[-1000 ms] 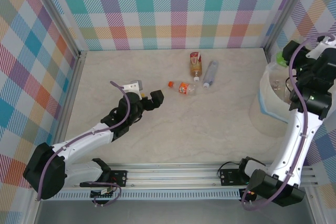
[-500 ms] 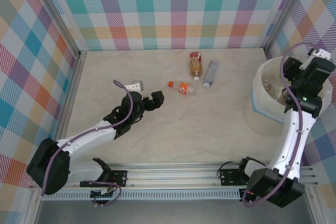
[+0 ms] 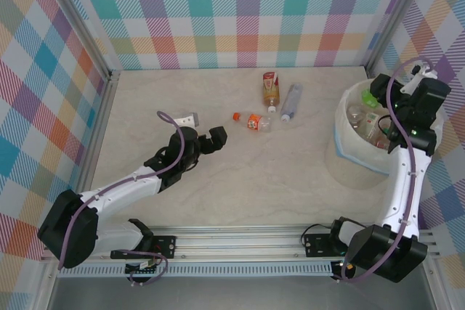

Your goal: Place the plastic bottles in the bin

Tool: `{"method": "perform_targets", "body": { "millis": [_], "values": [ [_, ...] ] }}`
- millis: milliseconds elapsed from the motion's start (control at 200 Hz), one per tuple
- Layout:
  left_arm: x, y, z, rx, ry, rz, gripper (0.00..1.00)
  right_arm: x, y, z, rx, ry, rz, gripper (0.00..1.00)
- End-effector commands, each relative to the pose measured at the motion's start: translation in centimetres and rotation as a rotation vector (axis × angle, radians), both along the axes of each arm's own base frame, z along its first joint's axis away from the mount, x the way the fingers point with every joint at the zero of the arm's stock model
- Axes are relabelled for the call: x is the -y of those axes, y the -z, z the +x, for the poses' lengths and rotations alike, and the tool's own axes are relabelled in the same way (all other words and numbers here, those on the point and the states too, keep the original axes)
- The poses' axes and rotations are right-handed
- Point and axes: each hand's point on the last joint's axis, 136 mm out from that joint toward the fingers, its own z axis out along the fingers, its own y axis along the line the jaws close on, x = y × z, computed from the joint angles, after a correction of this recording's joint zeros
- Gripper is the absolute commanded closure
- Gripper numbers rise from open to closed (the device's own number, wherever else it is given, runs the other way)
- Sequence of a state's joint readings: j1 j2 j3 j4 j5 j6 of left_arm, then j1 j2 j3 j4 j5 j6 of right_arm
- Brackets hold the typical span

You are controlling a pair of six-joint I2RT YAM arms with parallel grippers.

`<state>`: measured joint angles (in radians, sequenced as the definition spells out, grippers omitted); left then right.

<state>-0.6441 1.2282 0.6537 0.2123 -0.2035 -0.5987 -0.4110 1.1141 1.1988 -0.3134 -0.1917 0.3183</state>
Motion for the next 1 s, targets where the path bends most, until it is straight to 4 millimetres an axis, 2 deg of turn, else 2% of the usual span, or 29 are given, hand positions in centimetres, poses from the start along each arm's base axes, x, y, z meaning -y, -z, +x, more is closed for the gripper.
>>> {"method": "perform_targets", "body": {
  "millis": [0, 45, 85, 150, 250, 325, 405, 485, 570, 655, 735, 830, 895, 995],
  "values": [
    [0.0, -0.7, 0.8, 0.004, -0.015, -0.013, 0.00, -0.2, 0.0, 1.0, 0.009, -0.015, 0.067, 0.27],
    [0.1, -0.7, 0.8, 0.001, -0.013, -0.013, 0.00, -0.3, 0.9, 0.8, -0.053, -0.025, 0.078, 0.14],
    [0.0, -0.7, 0.8, -0.001, -0.015, -0.013, 0.00, 0.1, 1.5, 0.1, -0.095, 0.012, 0.075, 0.08],
    [-0.2, -0.7, 0.7, -0.004, -0.028, -0.011, 0.00, 1.6, 1.8, -1.6, -0.129, 0.128, 0.040, 0.06],
    [-1.1, -0.2, 0.8, -0.022, -0.071, 0.009, 0.00, 2.8, 0.2, -4.2, -0.132, 0.238, -0.056, 0.06],
    [-1.9, 0.3, 0.9, -0.041, -0.108, 0.029, 0.00, 2.0, -1.3, -5.0, -0.143, 0.243, -0.135, 0.05],
    [-2.8, 1.1, 1.0, -0.071, -0.166, 0.033, 0.00, -0.3, -2.6, -4.5, -0.175, 0.209, -0.276, 0.03],
    [-3.6, 1.8, 1.0, -0.095, -0.209, 0.020, 0.00, -3.9, -3.5, -3.1, -0.180, 0.122, -0.384, 0.02],
    [-4.3, 2.3, 0.8, -0.116, -0.244, 0.004, 0.00, -9.2, -3.5, -0.9, -0.166, -0.046, -0.399, 0.01],
    [-5.0, 2.7, 0.5, -0.137, -0.270, 0.007, 0.00, -16.0, -1.9, 1.8, -0.180, -0.258, -0.411, 0.00],
    [-5.7, 2.9, 0.1, -0.147, -0.288, 0.014, 0.00, -20.5, 0.0, 4.1, -0.198, -0.374, -0.360, 0.00],
    [-6.5, 2.9, -0.3, -0.147, -0.310, 0.016, 0.00, -23.4, 3.9, 7.1, -0.240, -0.399, -0.240, 0.00],
    [-7.0, 3.0, -0.7, -0.146, -0.324, 0.013, 0.00, -24.0, 6.8, 9.2, -0.266, -0.355, -0.192, 0.00],
    [-7.8, 2.9, -1.1, -0.138, -0.348, 0.003, 0.00, -23.5, 11.3, 12.4, -0.327, -0.263, -0.216, 0.00]
  ]
}}
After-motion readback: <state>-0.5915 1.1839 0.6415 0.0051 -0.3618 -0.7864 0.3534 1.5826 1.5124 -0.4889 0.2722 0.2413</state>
